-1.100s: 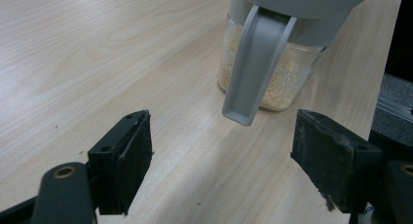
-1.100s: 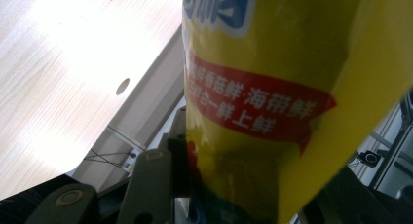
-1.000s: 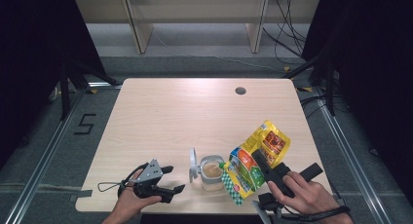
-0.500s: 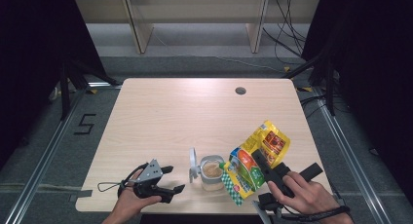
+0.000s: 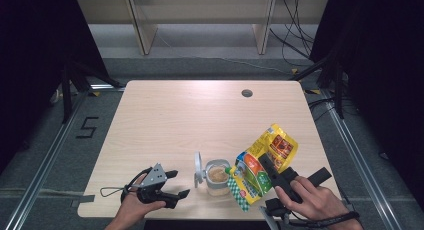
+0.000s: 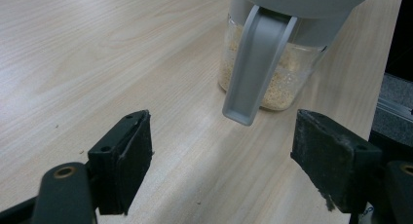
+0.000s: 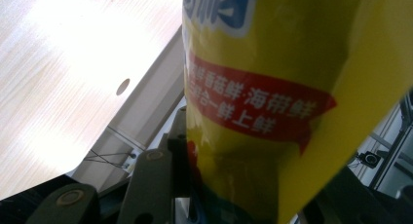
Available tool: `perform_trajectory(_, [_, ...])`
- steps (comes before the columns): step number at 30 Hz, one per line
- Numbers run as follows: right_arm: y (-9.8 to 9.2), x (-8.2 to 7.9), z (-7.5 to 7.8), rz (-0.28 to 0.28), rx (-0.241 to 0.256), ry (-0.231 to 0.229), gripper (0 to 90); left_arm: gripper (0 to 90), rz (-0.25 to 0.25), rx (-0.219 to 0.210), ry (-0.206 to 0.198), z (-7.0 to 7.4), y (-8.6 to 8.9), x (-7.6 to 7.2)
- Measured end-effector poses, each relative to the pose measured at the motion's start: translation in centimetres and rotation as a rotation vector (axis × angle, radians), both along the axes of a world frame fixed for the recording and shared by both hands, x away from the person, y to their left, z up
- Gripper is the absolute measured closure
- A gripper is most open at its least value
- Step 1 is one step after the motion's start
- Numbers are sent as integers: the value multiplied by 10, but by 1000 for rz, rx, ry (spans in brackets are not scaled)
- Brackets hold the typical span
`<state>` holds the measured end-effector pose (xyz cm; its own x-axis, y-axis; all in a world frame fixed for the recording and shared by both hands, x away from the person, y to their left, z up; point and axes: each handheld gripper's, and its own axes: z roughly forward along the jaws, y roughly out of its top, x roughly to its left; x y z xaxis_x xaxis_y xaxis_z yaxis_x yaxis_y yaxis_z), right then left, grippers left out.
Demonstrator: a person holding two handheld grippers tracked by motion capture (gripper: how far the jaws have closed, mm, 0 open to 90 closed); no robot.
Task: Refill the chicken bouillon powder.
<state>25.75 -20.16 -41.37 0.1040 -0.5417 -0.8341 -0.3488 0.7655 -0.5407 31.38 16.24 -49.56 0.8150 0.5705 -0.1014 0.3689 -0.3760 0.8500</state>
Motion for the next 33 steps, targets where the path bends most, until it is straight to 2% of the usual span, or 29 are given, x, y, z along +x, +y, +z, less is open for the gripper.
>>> perform_trajectory(12, [-1, 0, 1, -8, -11, 4, 630, 219, 4, 4, -5, 0, 0, 0])
perform_trajectory(14, [-1, 0, 1, -8, -15, 5, 631, 220, -6, 12, -18, 1, 1, 1])
perform_trajectory(17, [-1, 0, 1, -8, -15, 4, 631, 219, 4, 1, -4, 0, 0, 0])
perform_trajectory(21, [-1, 0, 0, -7, -15, 6, 631, 220, 4, 4, -6, 0, 0, 0])
perform_trajectory(22, [-1, 0, 0, -5, -7, 8, 631, 220, -7, 13, -20, 1, 1, 1])
perform_trajectory(26, [-1, 0, 0, -9, -6, 6, 631, 219, -1, 0, 0, 0, 0, 0])
perform_trajectory(33, [-1, 0, 1, -8, -12, 4, 631, 220, 0, 0, 1, 0, 0, 0])
